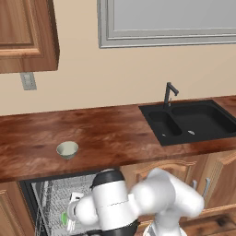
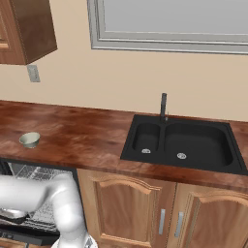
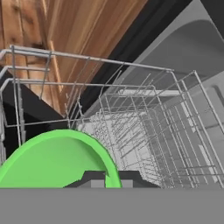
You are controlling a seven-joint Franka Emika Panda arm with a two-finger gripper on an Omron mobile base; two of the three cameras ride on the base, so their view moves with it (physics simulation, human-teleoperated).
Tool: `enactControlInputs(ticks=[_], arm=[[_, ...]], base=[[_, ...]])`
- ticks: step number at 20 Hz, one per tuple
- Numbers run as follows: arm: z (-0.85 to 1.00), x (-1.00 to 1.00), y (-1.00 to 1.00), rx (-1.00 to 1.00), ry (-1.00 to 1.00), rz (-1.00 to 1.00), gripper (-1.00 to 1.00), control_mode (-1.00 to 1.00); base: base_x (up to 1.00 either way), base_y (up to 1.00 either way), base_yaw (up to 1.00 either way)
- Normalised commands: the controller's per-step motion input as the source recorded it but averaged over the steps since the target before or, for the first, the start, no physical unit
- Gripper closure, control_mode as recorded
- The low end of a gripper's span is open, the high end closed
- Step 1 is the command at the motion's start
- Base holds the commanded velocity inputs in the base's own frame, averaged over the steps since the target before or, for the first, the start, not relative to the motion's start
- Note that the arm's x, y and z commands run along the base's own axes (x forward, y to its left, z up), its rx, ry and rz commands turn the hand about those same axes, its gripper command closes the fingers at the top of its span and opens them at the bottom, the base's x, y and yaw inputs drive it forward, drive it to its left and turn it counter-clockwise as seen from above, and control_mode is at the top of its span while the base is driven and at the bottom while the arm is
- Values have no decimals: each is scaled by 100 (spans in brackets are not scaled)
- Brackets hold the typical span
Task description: Pick up the cup and bowl from the counter, place them in the dishwasher, and close the dishwasher door.
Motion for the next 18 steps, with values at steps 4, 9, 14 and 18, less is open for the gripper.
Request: enactControlInputs(ticks=[4,9,14,18], arm=[[-35,0,3,16,0,3,100,-100],[-32,1,31,6,0,0,-100,-100],[-25,1,52,0,0,0,-100,-100],[-8,-4,26,-1,0,0,-100,-100]], base=[[0,0,0],[0,0,0],[0,0,0],[0,0,0]])
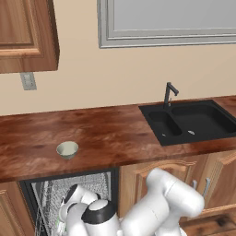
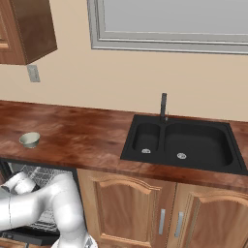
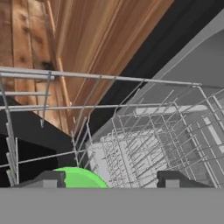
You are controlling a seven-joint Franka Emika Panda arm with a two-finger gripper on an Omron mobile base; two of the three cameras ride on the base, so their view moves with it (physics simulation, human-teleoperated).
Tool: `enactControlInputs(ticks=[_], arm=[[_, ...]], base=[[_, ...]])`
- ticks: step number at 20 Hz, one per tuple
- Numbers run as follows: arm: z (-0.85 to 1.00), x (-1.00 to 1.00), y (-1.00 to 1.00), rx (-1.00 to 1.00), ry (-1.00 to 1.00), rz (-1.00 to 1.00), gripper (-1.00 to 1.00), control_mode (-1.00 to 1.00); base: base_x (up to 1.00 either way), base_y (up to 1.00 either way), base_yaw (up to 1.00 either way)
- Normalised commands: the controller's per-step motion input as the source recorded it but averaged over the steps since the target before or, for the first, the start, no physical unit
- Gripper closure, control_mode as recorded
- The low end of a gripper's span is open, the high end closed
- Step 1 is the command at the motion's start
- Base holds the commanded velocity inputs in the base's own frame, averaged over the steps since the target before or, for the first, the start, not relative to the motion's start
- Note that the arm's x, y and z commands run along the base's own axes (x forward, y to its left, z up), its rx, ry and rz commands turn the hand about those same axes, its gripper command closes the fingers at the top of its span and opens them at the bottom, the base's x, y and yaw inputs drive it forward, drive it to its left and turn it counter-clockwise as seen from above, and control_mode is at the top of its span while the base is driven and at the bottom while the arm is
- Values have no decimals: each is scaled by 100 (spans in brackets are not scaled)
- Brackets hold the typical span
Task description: Pick up the cup and bowl from the counter, place them in the dishwasher, and close the dishwasher door.
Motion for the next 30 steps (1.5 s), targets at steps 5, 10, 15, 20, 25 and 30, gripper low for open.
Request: enactControlInputs(ticks=[5,10,15,20,25,30], arm=[[14,-12,7,0,-4,0,-100,-100],[60,-15,0,0,-5,0,-100,-100],[43,-36,5,0,-2,0,-100,-100],[59,-32,0,0,-4,0,-100,-100],[68,-28,0,0,-5,0,-100,-100],[73,-31,0,0,-7,0,-100,-100]], base=[[0,0,0],[0,0,0],[0,0,0],[0,0,0],[0,0,0],[0,0,0]])
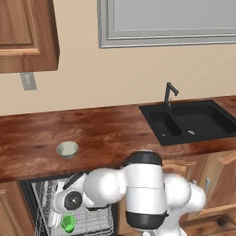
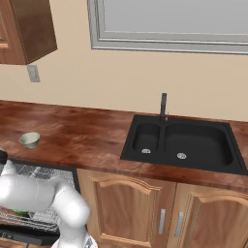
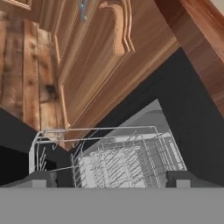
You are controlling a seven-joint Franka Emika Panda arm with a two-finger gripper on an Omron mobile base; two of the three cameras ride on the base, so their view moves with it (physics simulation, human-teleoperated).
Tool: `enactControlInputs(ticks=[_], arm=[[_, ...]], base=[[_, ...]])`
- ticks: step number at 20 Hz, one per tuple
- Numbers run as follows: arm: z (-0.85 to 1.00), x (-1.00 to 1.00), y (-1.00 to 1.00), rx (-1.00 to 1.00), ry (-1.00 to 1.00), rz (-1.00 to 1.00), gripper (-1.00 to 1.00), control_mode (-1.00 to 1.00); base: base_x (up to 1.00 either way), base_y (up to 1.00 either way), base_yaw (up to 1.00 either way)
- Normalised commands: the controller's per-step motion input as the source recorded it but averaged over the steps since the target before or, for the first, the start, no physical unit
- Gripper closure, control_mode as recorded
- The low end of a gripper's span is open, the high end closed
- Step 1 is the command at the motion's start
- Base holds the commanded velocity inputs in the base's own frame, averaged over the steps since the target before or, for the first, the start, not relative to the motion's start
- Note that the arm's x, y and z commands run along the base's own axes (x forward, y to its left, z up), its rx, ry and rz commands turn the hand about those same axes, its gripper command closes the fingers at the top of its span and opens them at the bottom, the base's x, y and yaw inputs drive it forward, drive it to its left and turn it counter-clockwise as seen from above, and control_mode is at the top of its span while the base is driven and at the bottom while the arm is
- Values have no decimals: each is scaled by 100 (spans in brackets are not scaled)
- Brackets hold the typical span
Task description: Pick up the cup and bowl from the counter, place them in the dishwasher, and close the dishwasher door.
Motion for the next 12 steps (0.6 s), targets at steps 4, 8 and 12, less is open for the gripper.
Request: enactControlInputs(ticks=[4,8,12], arm=[[76,-34,0,-1,-7,0,-100,-100],[68,-36,0,-8,-8,0,-100,-100],[50,-37,0,-9,-9,0,-100,-100]], base=[[0,0,0],[0,0,0],[0,0,0]])
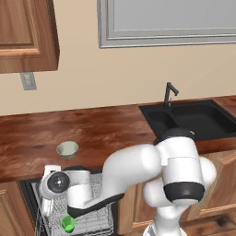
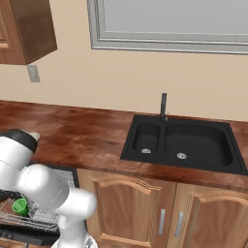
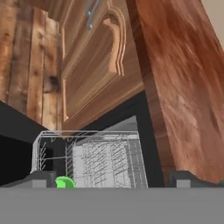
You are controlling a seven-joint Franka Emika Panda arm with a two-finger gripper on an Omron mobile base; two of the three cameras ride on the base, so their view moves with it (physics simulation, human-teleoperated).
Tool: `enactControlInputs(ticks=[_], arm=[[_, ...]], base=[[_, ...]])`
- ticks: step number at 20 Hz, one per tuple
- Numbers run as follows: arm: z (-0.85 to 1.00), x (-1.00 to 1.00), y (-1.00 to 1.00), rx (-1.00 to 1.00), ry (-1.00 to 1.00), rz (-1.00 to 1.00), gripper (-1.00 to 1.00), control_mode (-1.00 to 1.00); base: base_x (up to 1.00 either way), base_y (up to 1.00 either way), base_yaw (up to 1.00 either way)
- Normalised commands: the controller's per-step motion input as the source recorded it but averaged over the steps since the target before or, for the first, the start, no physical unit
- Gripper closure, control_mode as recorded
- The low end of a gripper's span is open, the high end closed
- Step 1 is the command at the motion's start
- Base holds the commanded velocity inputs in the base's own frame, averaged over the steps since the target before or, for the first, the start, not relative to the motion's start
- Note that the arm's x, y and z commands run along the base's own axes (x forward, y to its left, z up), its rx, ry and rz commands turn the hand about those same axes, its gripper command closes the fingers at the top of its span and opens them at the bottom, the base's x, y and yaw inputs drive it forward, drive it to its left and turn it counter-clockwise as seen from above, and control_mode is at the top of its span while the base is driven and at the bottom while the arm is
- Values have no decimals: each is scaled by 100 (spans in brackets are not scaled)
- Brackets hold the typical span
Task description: Pick up the cup and bowl from the counter, place them in the dishwasher, and close the dishwasher door.
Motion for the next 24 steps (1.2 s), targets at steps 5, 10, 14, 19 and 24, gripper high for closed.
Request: enactControlInputs(ticks=[5,10,14,19,24], arm=[[37,-24,0,-10,-9,0,-100,-100],[28,-14,-8,-7,-8,0,-100,-100],[32,-7,-14,-6,-7,0,-100,-100],[23,0,-38,-3,-6,0,-100,-100],[14,0,-48,0,-4,0,-100,-100]], base=[[0,0,0],[0,0,0],[0,0,0],[0,0,0],[0,0,0]])
